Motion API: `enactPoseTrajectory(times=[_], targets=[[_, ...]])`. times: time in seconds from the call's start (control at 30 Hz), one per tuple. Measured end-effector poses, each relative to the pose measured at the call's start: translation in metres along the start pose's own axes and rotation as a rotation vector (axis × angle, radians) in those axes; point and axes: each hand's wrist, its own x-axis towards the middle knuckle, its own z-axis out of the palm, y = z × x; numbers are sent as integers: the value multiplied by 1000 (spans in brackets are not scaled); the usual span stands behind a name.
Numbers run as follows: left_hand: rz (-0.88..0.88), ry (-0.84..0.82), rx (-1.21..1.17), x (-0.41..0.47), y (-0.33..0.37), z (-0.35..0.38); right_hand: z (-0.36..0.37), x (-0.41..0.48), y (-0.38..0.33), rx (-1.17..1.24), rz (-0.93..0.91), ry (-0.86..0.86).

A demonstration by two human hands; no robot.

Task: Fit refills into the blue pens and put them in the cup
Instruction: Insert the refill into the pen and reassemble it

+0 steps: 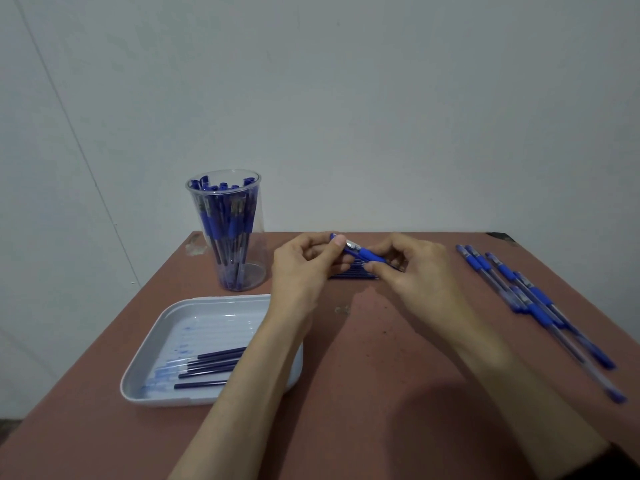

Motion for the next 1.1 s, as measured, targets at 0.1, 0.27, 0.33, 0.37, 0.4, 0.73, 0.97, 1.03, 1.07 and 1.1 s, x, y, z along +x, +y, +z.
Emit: enactPoseTrajectory(times=[0.1, 0.27, 0.33, 0.37, 0.4, 0.73, 0.97, 1.03, 1.07, 1.1], targets=[[19, 9, 19, 1, 3, -1, 4, 2, -1, 53, 5, 18], [77, 13, 99, -1, 11, -2, 6, 2, -5, 155, 45, -1], [108, 44, 172, 0, 10, -3, 6, 1, -6, 186, 51, -22], [127, 59, 212, 1, 9, -4, 6, 1, -6, 202, 61, -31], [147, 69, 253, 1, 8, -4, 7, 0, -6, 220, 72, -43], [743, 492, 809, 9, 34, -71, 26, 43, -76, 474, -70, 10], [430, 358, 830, 32, 31, -107, 53, 117, -143, 510, -303, 207], [430, 344, 826, 33, 27, -108, 68, 128, -142, 408, -284, 191], [441, 339, 819, 33, 26, -108, 76, 132, -139, 354, -252, 167], [447, 334, 808, 33, 25, -108, 83, 135, -135, 315, -209, 132]])
